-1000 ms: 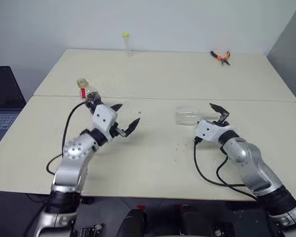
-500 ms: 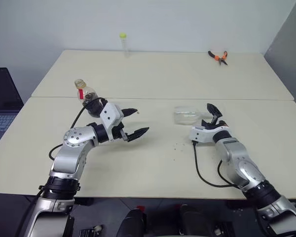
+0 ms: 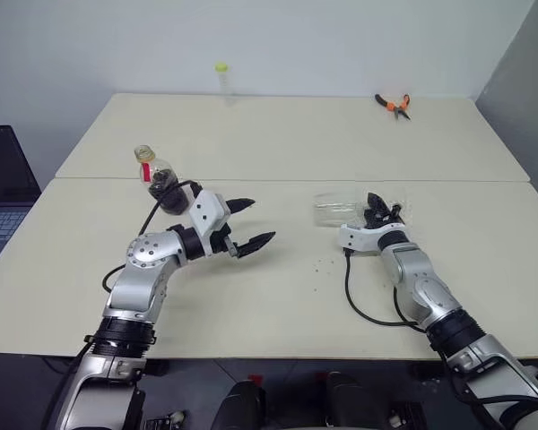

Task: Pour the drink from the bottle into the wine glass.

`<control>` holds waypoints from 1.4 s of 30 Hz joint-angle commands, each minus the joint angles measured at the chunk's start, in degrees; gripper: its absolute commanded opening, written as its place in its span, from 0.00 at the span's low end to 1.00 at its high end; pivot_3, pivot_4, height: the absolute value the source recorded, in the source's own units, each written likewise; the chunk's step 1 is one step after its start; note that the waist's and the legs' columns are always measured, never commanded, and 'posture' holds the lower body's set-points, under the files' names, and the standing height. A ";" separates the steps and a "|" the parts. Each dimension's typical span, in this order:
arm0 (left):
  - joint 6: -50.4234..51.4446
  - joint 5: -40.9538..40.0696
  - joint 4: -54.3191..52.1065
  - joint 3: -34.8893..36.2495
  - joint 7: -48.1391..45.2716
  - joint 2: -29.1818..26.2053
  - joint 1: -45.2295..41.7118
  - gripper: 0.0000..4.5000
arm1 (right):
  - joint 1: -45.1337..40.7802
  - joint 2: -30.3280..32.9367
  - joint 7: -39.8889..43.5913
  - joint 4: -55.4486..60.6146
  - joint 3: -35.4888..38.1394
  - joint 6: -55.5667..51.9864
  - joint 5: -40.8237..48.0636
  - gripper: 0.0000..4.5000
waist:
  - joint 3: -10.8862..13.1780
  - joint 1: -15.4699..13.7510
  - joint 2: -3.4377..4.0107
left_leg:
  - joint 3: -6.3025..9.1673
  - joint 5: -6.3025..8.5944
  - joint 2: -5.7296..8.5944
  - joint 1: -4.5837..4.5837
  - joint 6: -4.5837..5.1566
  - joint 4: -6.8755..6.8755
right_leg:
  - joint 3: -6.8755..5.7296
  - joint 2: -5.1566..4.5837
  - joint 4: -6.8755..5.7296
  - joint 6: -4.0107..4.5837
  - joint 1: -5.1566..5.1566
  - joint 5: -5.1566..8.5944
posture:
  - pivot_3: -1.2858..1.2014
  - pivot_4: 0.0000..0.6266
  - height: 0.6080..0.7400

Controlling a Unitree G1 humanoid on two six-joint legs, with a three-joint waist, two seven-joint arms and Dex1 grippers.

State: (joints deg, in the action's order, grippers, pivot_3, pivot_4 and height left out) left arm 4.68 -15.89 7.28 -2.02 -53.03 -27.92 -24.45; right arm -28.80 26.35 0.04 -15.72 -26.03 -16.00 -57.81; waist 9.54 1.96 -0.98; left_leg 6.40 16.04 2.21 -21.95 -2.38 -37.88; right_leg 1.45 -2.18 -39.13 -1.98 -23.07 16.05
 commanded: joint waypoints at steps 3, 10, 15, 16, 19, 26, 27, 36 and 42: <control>-0.79 -0.52 -1.70 1.70 1.86 0.53 0.20 1.00 | 1.20 -0.09 -0.13 4.90 2.04 -3.93 -1.39 0.04 | 0.00 -0.05 0.00 | 0.00 0.00 -0.01 -0.01 0.00 0.01 | 0.03 0.00 0.00 0.00 -0.03 0.00 | 0.52 0.24 1.00; -1.49 -1.03 -3.81 4.79 3.75 -1.80 4.17 1.00 | 4.94 -3.19 7.38 21.52 9.59 -2.10 11.89 0.04 | 0.00 0.27 0.00 | -0.22 0.02 -0.01 -0.04 0.03 0.07 | 0.46 0.00 0.03 -0.06 -0.18 -0.02 | 0.52 0.24 1.00; 6.28 -7.99 -8.22 7.79 -3.01 -7.41 10.24 1.00 | 7.58 -14.59 18.77 25.84 16.24 3.92 40.04 0.04 | 0.01 1.24 0.01 | -0.17 0.16 -0.24 0.02 0.24 0.15 | 0.59 0.01 0.03 -0.05 -0.16 -0.03 | 0.52 0.24 1.00; 8.27 -9.48 -9.44 8.35 -4.07 -8.61 11.28 1.00 | 7.53 -16.59 20.77 24.94 16.78 5.33 44.55 0.04 | 0.03 1.27 0.03 | -0.18 0.18 -0.32 0.03 0.28 0.14 | 0.60 0.05 0.05 -0.03 -0.14 -0.03 | 0.52 0.24 1.00; 11.55 -11.79 -12.60 9.25 -5.16 -10.80 13.15 1.00 | 6.08 -20.93 25.55 19.48 16.68 8.84 53.08 0.04 | 0.05 1.19 0.06 | -0.17 0.19 -0.35 0.05 0.29 0.14 | 0.56 0.06 0.04 -0.01 -0.12 -0.04 | 0.52 0.24 1.00; 16.29 -14.77 -18.56 10.80 -4.98 -12.45 15.94 1.00 | 0.39 -28.73 32.03 0.61 13.42 23.31 59.89 0.04 | 0.06 1.14 0.07 | -0.21 0.18 -0.29 0.08 0.28 0.13 | 0.61 0.06 0.05 -0.01 -0.14 -0.05 | 0.52 0.24 1.00; 16.59 -14.91 -18.94 10.95 -4.92 -12.53 16.15 1.00 | -0.29 -29.37 32.47 -1.63 13.17 25.15 59.97 0.04 | 0.06 1.24 0.08 | -0.20 0.18 -0.31 0.08 0.27 0.14 | 0.60 0.06 0.05 -0.01 -0.15 -0.05 | 0.52 0.24 1.00; 18.37 -15.99 -20.51 12.34 -4.61 -13.06 16.59 1.00 | -2.73 -30.15 34.30 -13.97 12.40 33.65 59.75 0.04 | 0.07 1.23 0.10 | -0.21 0.18 -0.32 0.10 0.26 0.14 | 0.63 0.09 0.04 0.00 -0.16 -0.05 | 0.52 0.24 1.00; 20.63 -19.23 -20.52 14.53 -5.80 -13.81 15.93 1.00 | -2.22 -29.75 35.27 -15.69 12.22 34.53 59.60 0.04 | 0.07 1.30 0.10 | -0.21 0.19 -0.37 0.12 0.25 0.15 | 0.63 0.12 0.03 0.00 -0.16 -0.05 | 0.52 0.24 1.00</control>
State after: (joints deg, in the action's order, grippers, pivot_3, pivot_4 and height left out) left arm 24.47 -32.66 -11.22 9.77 -58.12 -40.49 -8.03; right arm -30.53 -3.07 34.66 -31.88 -13.59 17.32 1.31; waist 9.62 3.26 -0.88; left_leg 6.18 16.23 1.84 -21.82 -2.13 -37.73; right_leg 2.09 -2.07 -39.10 -1.98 -23.23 16.00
